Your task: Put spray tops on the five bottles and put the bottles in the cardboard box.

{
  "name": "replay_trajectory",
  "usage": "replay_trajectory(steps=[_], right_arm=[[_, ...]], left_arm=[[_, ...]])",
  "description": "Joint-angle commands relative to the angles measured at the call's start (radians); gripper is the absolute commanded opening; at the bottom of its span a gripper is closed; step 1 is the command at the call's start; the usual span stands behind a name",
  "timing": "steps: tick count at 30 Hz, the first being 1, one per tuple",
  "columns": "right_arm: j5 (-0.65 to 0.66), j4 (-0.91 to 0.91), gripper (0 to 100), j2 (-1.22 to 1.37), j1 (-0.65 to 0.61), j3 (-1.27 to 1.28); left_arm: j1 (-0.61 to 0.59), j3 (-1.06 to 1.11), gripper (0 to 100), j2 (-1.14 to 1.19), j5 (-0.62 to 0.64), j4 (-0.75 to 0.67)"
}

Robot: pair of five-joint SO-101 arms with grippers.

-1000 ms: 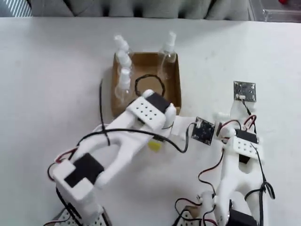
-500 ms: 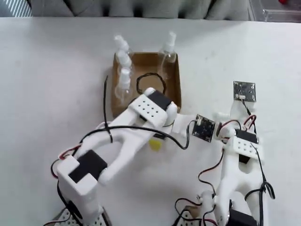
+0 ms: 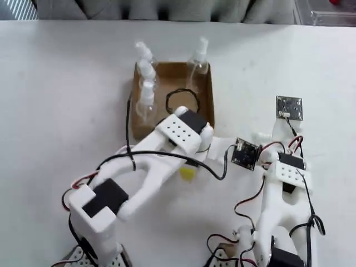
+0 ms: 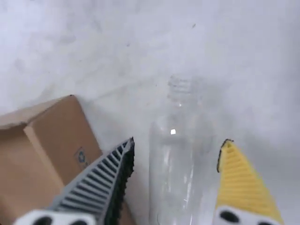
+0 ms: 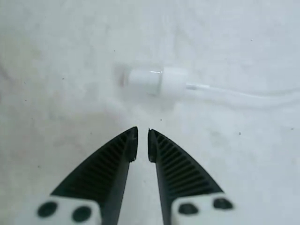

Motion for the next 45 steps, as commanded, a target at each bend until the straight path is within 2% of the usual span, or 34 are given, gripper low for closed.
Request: replay_trajectory(steps=[1, 21, 26, 32, 39, 45], right_arm=[[0.011, -0.012, 1.6, -0.002, 0.005, -0.005], [0.012, -0.010, 1.6, -0.002, 0.005, -0.003], [0.014, -0.010, 1.6, -0.002, 0.007, -0.003], [0.014, -0.010, 1.6, -0.002, 0.008, -0.003], [0.014, -0.010, 1.6, -0.002, 0.008, -0.003], [0.014, -0.010, 1.6, -0.002, 0.008, -0.003]], left_arm=[[-0.001, 0.018, 29, -0.005, 0.058, -0.086], [-0.035, 0.103, 28, -0.004, 0.011, -0.094], [-0.036, 0.077, 28, 0.077, 0.012, -0.100], [-0.041, -0.035, 17, 0.153, 0.003, -0.031], [-0.038, -0.055, 2, 0.165, 0.000, -0.014], [-0.010, -0.095, 2, 0.137, -0.058, 0.140]])
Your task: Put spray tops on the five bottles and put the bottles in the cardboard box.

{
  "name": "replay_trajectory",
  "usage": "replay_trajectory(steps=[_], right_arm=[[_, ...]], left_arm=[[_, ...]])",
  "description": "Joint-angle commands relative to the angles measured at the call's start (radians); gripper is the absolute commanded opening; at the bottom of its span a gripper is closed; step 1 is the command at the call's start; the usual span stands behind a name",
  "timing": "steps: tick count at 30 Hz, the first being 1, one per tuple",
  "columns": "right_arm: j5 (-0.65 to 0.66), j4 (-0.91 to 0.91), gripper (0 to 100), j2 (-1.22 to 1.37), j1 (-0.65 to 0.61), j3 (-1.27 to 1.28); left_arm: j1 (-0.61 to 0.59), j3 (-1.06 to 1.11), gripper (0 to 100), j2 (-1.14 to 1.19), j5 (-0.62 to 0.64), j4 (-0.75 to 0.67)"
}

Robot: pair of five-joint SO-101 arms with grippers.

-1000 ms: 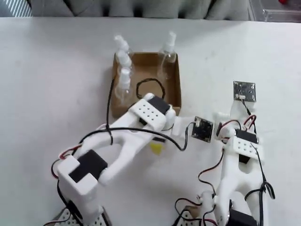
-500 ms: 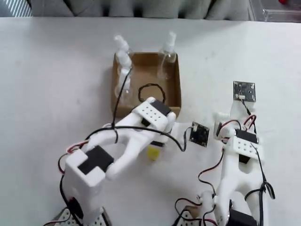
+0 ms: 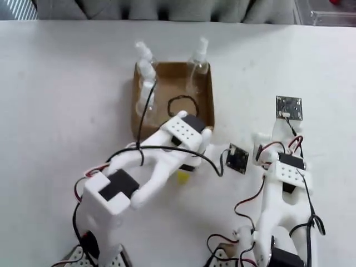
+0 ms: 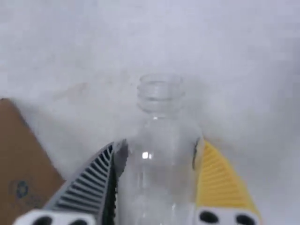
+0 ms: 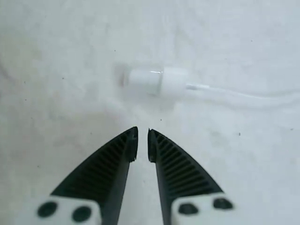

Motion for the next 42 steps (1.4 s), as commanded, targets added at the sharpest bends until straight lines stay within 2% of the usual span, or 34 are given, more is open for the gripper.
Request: replay_trajectory(steps=[1, 6, 18, 23, 28, 34, 42], right_arm=[[0.008, -0.010, 1.6, -0.002, 0.010, -0.003], [0.008, -0.010, 1.6, -0.002, 0.010, -0.003], [0.008, 0.002, 1.7, -0.002, 0.010, -0.006], [0.008, 0.004, 1.7, -0.002, 0.010, -0.006], [0.008, 0.004, 1.7, -0.002, 0.010, -0.005], [0.008, 0.004, 1.7, -0.002, 0.010, -0.005], [0.008, 0.004, 1.6, -0.002, 0.010, -0.003]], left_arm=[[0.019, -0.081, 2, -0.048, -0.015, 0.101], [0.015, -0.095, 2, -0.119, 0.011, 0.169], [0.031, 0.029, 2, -0.176, 0.440, 0.204], [-0.056, 0.051, 2, -0.188, 0.557, 0.204], [-0.134, 0.101, 2, -0.303, 0.608, 0.201], [-0.188, 0.258, 2, -0.498, 0.611, 0.203], [-0.400, 0.420, 2, -0.667, 0.611, 0.201]])
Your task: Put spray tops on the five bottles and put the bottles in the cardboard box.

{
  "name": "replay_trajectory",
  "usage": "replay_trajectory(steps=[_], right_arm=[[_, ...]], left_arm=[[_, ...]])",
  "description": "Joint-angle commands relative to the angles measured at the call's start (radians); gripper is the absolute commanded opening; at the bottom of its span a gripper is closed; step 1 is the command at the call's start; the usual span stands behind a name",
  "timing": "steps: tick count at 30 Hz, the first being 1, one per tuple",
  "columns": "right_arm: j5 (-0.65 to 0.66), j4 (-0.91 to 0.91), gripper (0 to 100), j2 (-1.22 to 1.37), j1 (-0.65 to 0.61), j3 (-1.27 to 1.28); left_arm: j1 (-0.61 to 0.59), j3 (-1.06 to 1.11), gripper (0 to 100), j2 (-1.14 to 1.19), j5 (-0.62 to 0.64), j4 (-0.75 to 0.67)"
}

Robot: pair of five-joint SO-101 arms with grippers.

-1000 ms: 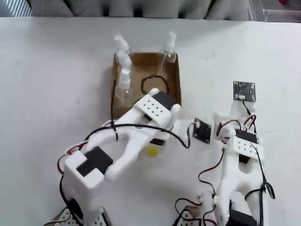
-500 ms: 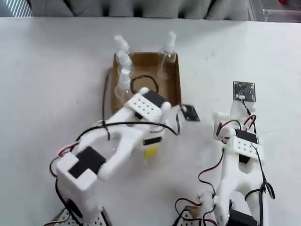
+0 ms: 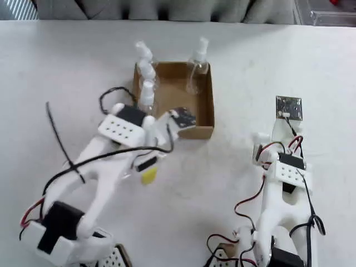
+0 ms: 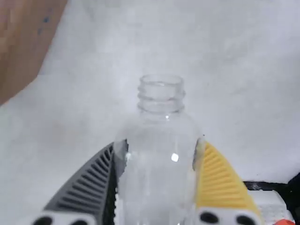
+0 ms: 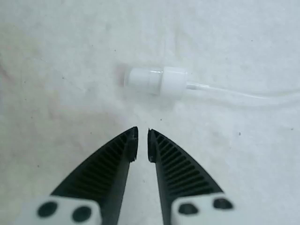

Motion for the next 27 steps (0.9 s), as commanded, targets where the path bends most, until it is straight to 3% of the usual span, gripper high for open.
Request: replay_trajectory(steps=[1, 7, 12, 16, 21, 27], right_arm=[[0.008, 0.004, 1.6, -0.002, 0.010, -0.003], [0.008, 0.004, 1.6, -0.002, 0.010, 0.005], [0.008, 0.005, 1.6, -0.002, 0.005, 0.006], [0.008, 0.024, 1.6, -0.004, 0.005, 0.003], [0.008, 0.024, 1.6, -0.004, 0.005, 0.003], [0.008, 0.024, 1.6, -0.004, 0.005, 0.003]], left_arm=[[-0.107, 0.037, 2, -0.113, 0.011, 0.006], [-0.262, 0.175, 2, -0.245, 0.107, -0.100], [-0.263, 0.212, 2, -0.294, 0.201, -0.129], [-0.163, 0.181, 2, -0.294, 0.359, -0.130], [0.028, 0.161, 2, -0.294, 0.647, -0.199], [0.216, 0.167, 3, -0.292, 0.807, -0.382]])
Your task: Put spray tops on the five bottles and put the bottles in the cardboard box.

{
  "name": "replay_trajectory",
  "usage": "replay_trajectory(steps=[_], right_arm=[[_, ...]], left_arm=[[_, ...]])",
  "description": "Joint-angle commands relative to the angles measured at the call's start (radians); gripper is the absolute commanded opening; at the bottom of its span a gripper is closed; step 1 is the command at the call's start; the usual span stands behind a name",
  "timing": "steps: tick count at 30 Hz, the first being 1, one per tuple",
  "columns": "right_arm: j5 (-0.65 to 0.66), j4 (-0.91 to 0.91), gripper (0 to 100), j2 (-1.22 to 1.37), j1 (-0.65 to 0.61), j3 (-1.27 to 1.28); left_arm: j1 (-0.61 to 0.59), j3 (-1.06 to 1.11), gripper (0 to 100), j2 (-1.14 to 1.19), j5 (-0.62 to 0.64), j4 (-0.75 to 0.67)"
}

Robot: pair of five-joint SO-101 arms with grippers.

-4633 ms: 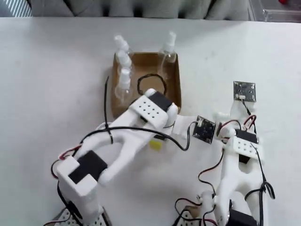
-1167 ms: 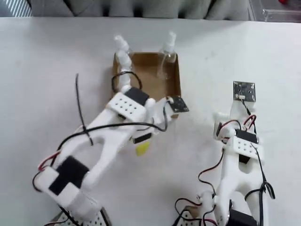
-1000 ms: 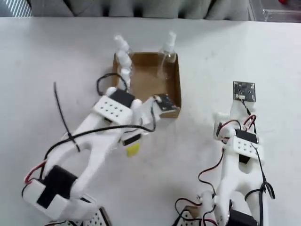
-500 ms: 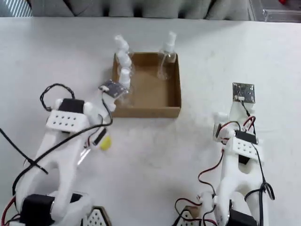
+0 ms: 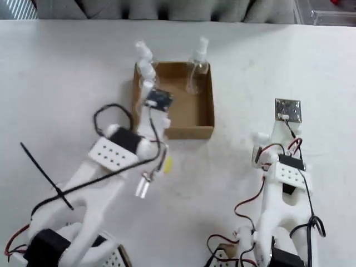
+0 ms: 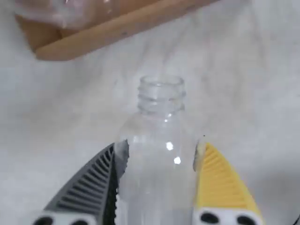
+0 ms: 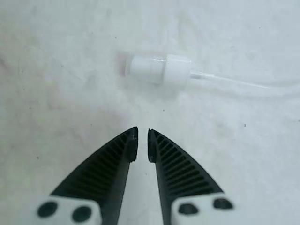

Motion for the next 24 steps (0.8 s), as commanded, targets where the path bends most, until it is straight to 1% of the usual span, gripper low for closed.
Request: replay_trajectory(steps=[1, 5, 7, 11, 18, 19, 24], right_arm=[[0.008, 0.005, 1.6, -0.004, 0.005, -0.012], [0.008, 0.005, 1.6, -0.004, 0.005, -0.012], [0.008, 0.005, 1.6, -0.004, 0.005, -0.012], [0.008, 0.002, 1.6, -0.004, 0.005, -0.014], [0.008, 0.001, 1.7, -0.004, 0.004, -0.014], [0.008, 0.001, 1.7, -0.004, 0.004, -0.014], [0.008, 0.001, 1.7, -0.004, 0.004, -0.014]], left_arm=[[0.096, -0.049, 4, -0.039, 0.098, -0.117], [0.153, -0.048, 18, -0.035, 0.250, -0.186], [0.186, -0.028, 23, -0.015, 0.293, -0.209], [0.205, -0.002, 25, 0.045, 0.285, -0.242], [0.171, -0.003, 26, 0.085, 0.282, -0.238], [0.171, -0.003, 27, 0.085, 0.282, -0.238], [0.166, 0.005, 41, 0.093, 0.282, -0.212]])
